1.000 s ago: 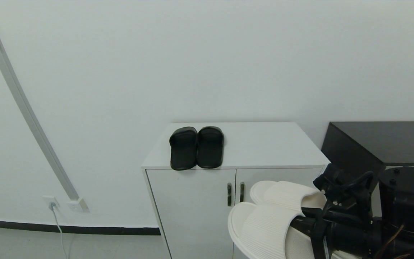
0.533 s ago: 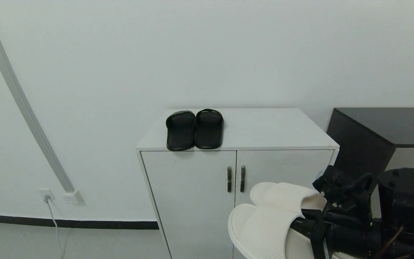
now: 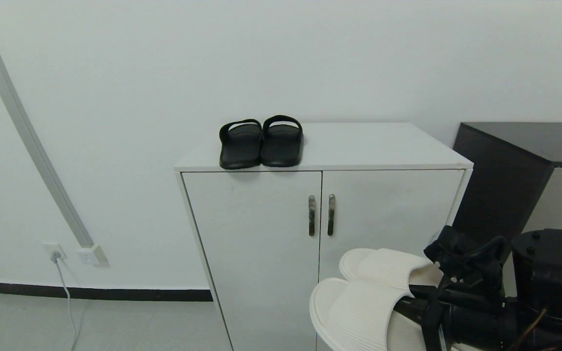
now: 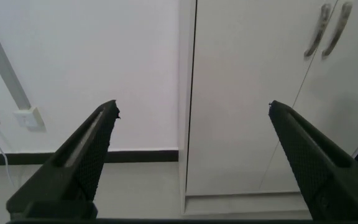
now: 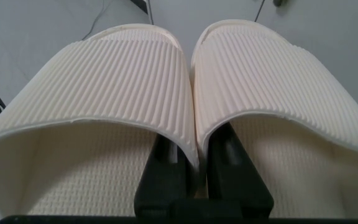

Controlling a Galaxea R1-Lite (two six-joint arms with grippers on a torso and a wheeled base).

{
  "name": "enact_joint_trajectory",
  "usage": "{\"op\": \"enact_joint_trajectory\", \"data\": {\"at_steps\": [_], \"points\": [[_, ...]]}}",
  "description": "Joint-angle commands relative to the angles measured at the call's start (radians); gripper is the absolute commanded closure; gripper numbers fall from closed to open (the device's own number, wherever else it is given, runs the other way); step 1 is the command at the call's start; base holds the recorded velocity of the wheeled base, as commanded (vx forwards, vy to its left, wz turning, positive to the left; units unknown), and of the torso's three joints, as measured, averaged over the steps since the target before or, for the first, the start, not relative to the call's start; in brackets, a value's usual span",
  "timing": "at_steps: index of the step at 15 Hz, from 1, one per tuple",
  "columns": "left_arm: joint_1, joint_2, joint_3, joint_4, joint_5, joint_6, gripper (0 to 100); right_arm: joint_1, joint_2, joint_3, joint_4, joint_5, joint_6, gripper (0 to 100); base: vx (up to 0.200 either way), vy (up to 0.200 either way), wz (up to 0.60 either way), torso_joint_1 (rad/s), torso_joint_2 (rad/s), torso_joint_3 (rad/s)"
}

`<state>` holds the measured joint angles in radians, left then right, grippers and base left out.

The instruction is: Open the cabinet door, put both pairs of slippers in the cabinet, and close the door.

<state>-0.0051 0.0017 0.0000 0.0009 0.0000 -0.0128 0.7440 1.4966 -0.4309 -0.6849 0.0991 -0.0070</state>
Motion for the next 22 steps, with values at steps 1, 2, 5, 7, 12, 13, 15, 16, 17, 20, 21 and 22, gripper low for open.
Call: {"op": "enact_joint_trajectory", "data": {"at_steps": [1,2,5,7,12,13,15,16,17,20,21,22], "points": [[0.001,0.000,0.000,0.001,0.000,0.000,0,0.001,0.004,0.000,-0.001,0.001,-0.001,100,0.000,0.000,0.00,-0.144,0.48,0.320],[0.001,0.000,0.000,0.001,-0.002,0.000,0,0.001,0.004,-0.002,-0.001,0.001,-0.001,100,0.000,0.000,0.00,-0.149,0.47,0.325],[0.001,0.000,0.000,0.001,-0.002,0.000,0,0.001,0.005,0.000,-0.015,-0.001,0.001,100,0.000,0.000,0.00,-0.126,0.47,0.341],[0.001,0.000,0.000,0.001,-0.002,0.000,0,0.001,0.001,0.000,-0.022,-0.004,-0.001,100,0.000,0.000,0.00,-0.105,0.45,0.354],[0.001,0.000,0.000,0.001,-0.002,0.000,0,0.001,0.016,0.006,-0.024,-0.003,-0.001,100,0.000,0.000,0.00,-0.036,0.30,0.252],[0.001,0.000,0.000,0.001,-0.002,0.000,0,0.001,0.017,0.006,-0.025,-0.004,-0.002,100,0.000,0.000,0.00,0.000,0.00,0.000],[0.001,0.000,-0.002,0.001,-0.003,0.005,0,0.001,0.019,0.011,-0.028,-0.003,-0.002,100,0.000,0.000,0.00,0.000,0.00,0.000],[0.001,0.000,-0.005,-0.001,-0.005,0.020,0,0.001,0.017,0.012,-0.031,-0.003,-0.007,100,0.000,0.000,0.00,0.000,0.00,0.000],[0.001,0.008,-0.032,-0.002,-0.015,0.025,0,0.001,0.016,0.012,-0.039,-0.006,-0.007,100,0.000,0.000,0.00,0.000,0.00,0.000],[-0.006,0.198,-0.170,0.019,-0.112,0.027,0,0.003,0.016,0.020,-0.042,-0.001,-0.021,100,0.000,0.000,0.00,-0.023,0.10,0.106],[-0.007,0.285,-0.202,-0.012,-0.166,0.025,0,0.003,0.016,0.021,-0.042,0.001,-0.028,100,0.000,0.000,0.00,-0.017,0.04,0.051],[-0.007,0.382,-0.229,-0.067,-0.235,0.024,0,0.003,0.014,0.021,-0.042,0.001,-0.028,100,0.000,0.000,0.00,0.000,0.00,0.000]]}}
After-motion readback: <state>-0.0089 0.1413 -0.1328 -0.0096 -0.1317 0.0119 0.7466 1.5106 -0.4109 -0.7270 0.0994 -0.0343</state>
